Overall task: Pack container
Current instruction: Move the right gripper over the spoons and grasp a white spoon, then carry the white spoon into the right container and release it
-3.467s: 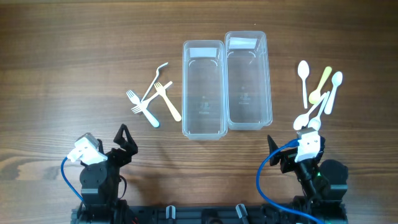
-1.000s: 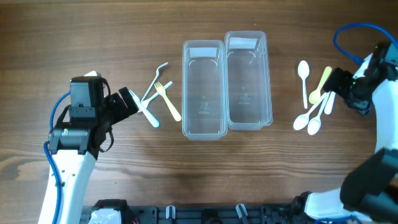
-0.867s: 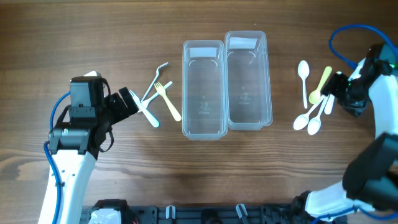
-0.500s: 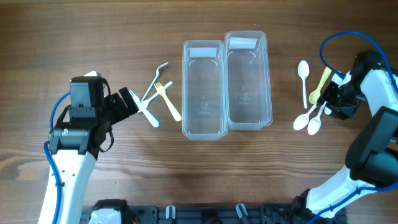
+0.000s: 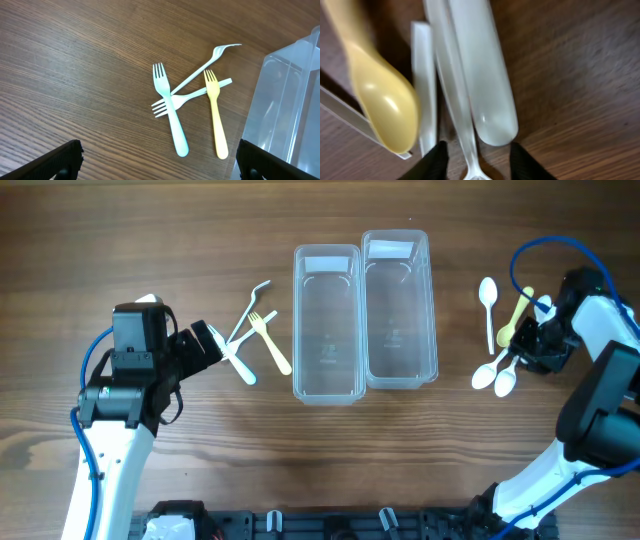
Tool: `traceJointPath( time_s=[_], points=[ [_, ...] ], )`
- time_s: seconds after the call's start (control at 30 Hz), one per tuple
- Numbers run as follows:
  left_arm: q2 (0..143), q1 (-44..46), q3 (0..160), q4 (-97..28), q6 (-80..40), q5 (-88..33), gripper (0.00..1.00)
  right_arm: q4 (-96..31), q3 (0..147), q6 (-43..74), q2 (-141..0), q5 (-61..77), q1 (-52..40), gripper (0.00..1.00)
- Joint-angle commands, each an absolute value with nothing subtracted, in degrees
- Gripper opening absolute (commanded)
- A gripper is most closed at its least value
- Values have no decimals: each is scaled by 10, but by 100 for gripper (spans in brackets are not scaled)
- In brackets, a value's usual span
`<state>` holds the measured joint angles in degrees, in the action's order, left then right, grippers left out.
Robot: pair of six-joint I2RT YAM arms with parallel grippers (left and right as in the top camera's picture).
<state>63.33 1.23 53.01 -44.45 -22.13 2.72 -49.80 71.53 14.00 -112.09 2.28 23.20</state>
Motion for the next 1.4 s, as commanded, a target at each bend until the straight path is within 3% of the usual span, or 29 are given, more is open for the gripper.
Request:
traceJointPath(
  time_s=[0.0, 0.13, 0.4, 0.67, 0.93, 1.13, 1.37],
  points=[
    [635, 15, 544, -444, -214, 33, 100, -497, 707, 151, -1129, 11, 233, 35],
    [635, 15, 544, -444, -214, 33, 100, -497, 703, 150, -1130, 10, 232, 33],
    [635, 15, 544, -445, -214, 33, 100, -479, 670, 152, -1131, 11, 232, 4],
    [635, 15, 544, -445, -214, 33, 100, -504, 689, 150, -1060, 40, 231, 4],
    [635, 15, 544, -444, -214, 33, 100, -508, 727, 137, -831, 205, 190, 4],
    [635, 15, 544, -444, -214, 33, 100, -437, 728, 137, -684, 244, 66, 4],
    [635, 15, 544, -445, -214, 33, 100, -423, 704, 137, -727, 141, -83, 4]
  ],
)
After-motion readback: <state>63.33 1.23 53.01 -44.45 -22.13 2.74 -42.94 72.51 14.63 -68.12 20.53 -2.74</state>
